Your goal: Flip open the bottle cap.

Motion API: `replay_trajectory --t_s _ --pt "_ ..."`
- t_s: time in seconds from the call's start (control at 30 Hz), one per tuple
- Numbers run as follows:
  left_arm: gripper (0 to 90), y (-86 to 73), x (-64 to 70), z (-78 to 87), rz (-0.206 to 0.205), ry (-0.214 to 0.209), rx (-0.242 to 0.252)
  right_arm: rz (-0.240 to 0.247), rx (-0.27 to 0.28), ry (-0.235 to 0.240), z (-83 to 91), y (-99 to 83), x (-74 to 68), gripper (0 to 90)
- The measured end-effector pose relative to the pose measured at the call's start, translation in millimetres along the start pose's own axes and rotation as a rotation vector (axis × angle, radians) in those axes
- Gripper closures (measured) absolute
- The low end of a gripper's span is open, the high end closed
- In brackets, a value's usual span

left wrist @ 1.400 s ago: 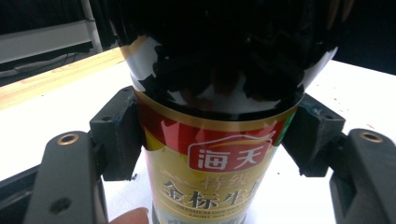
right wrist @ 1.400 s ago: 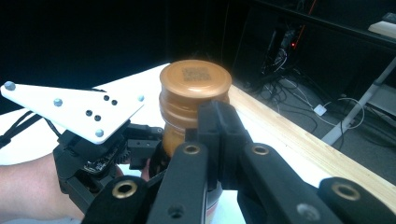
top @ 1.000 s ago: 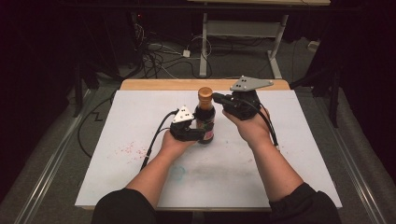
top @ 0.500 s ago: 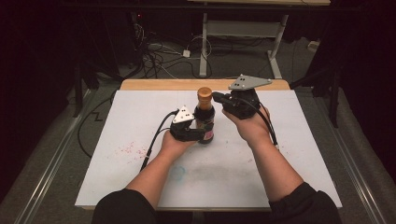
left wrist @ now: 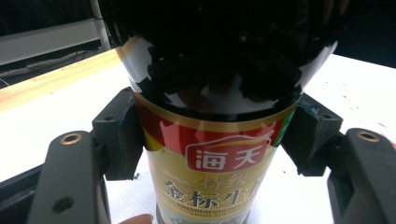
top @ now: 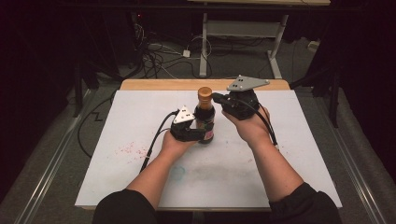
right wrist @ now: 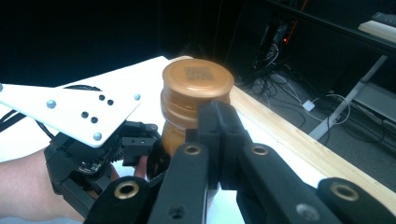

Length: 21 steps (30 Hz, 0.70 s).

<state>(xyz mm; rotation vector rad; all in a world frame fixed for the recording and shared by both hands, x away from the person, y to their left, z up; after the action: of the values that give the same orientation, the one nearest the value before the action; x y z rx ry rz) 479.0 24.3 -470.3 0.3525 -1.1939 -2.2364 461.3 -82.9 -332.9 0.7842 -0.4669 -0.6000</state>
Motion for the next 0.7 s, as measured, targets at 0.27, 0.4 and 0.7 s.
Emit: replay_trajectory --t_s 0.27,0.4,0.7 --pt "29.9 -0.7 -0.7 0.6 0.001 -0.001 0.001 -0.001 0.001 -0.001 -1.4 2.0 -1.7 90.0" --pt "29.9 -0.5 0.8 -0.9 -0.014 0.005 0.008 -0.032 0.054 0.011 3.0 7.7 -0.7 90.0" --pt "29.3 -0.3 0.4 -0.7 -0.016 -0.003 0.004 -0.036 0.067 -0.009 23.3 9.7 9.6 90.0"
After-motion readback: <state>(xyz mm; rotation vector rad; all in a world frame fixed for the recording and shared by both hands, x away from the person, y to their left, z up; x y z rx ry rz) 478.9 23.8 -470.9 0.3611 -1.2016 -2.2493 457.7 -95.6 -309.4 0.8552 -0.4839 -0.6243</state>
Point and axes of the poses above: each handheld gripper's, and its own axes: z roughly backward along the jaws, y roughly out of its top, x roughly to its right, the point moved 7 cm from there along -z, roughly forward along the jaws, and after that the axes turned 14 degrees about -x, right-handed, at the moved point
